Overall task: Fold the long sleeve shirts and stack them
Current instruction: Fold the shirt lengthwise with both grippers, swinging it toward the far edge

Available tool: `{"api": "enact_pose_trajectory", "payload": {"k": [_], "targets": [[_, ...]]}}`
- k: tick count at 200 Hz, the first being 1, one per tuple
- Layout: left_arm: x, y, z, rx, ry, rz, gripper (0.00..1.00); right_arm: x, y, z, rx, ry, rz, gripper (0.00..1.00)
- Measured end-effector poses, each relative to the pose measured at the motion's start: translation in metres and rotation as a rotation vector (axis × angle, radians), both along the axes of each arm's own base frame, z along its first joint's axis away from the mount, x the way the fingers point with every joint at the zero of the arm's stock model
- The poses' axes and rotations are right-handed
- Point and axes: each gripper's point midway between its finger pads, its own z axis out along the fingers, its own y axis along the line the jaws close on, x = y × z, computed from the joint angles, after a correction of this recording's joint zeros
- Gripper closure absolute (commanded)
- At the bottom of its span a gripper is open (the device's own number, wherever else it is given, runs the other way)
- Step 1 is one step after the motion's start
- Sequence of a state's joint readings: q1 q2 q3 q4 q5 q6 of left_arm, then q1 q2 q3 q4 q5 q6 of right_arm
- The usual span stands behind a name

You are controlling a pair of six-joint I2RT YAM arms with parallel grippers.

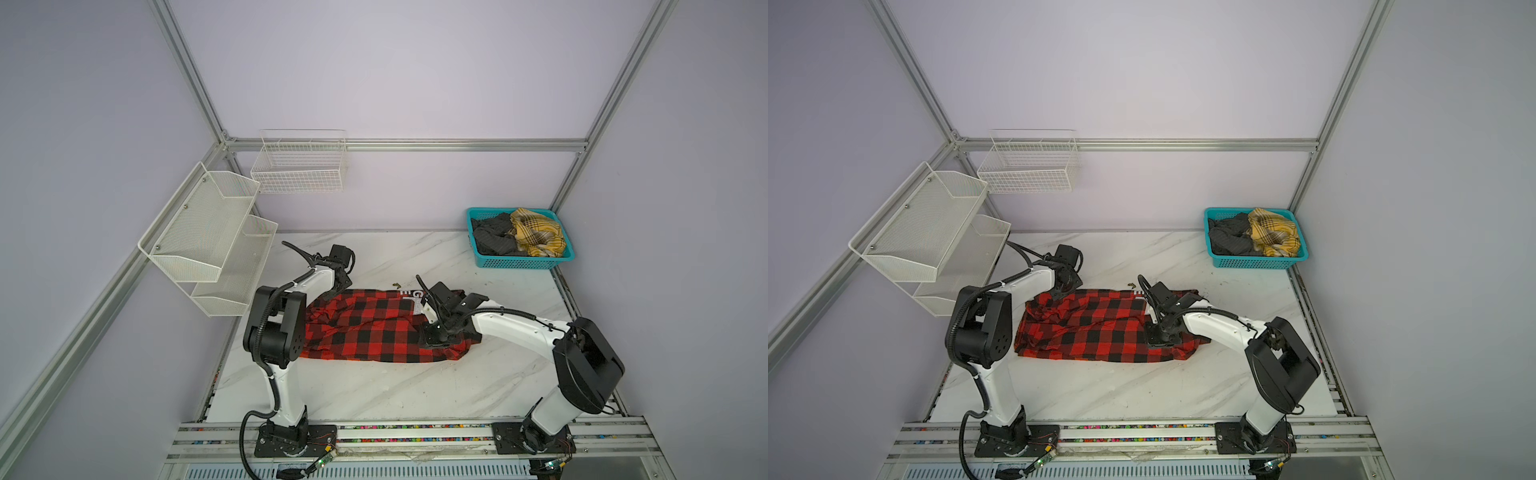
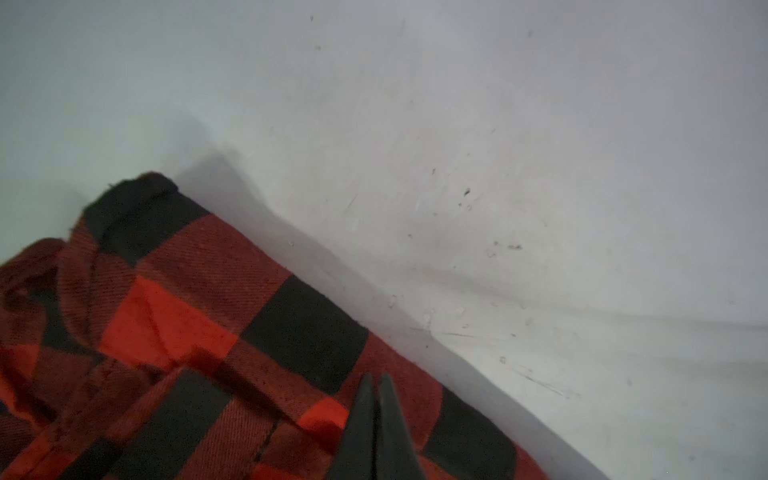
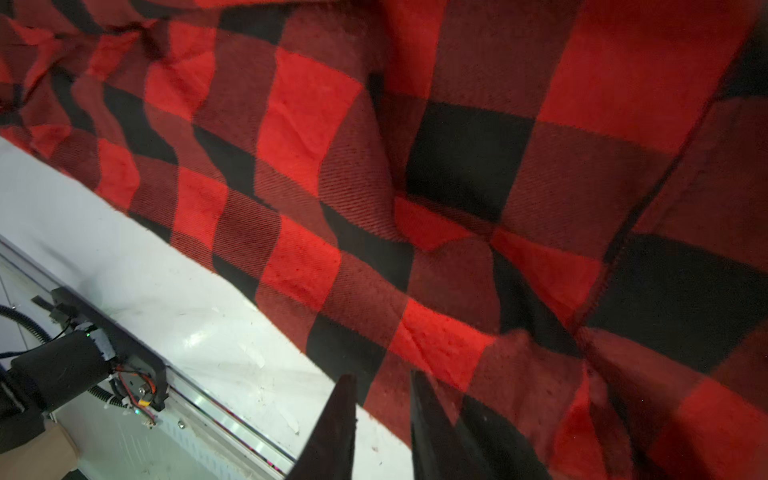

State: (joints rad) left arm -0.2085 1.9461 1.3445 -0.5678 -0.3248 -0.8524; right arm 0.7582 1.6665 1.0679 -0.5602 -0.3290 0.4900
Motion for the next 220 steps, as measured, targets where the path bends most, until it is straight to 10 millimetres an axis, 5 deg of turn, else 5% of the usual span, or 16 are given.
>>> {"api": "enact_pose_trajectory", "payload": {"k": [37,85,109,127,140,165,193,220], "targets": [[-0.014,0.006,-0.018,-0.005,0.051,0.003,1.0,0.022,-0.006,-0.034,-0.082,0.038,-0.084,0.77],[-0.043,0.019,-0.023,-0.001,0.068,0.029,1.0,0.143,0.006,-0.032,-0.077,-0.065,-0.247,0.77],[-0.073,0.015,-0.024,-0.041,0.075,0.035,1.0,0.207,0.017,-0.026,-0.069,-0.151,-0.29,0.58],[-0.104,-0.007,-0.023,-0.083,0.092,-0.019,1.0,0.23,0.017,-0.018,-0.075,-0.208,-0.301,0.45],[-0.125,-0.039,-0.02,-0.123,0.106,-0.11,0.95,0.232,0.013,-0.005,-0.082,-0.238,-0.304,0.39],[-0.143,-0.092,0.009,-0.22,0.063,-0.275,0.65,0.203,0.011,0.032,-0.072,-0.277,-0.282,0.4],[-0.13,-0.081,0.037,-0.232,0.005,-0.259,0.73,0.15,0.016,0.071,-0.042,-0.311,-0.239,0.47],[-0.103,-0.062,0.036,-0.222,0.031,-0.219,0.79,0.106,0.028,0.06,-0.027,-0.255,-0.204,0.48]]}}
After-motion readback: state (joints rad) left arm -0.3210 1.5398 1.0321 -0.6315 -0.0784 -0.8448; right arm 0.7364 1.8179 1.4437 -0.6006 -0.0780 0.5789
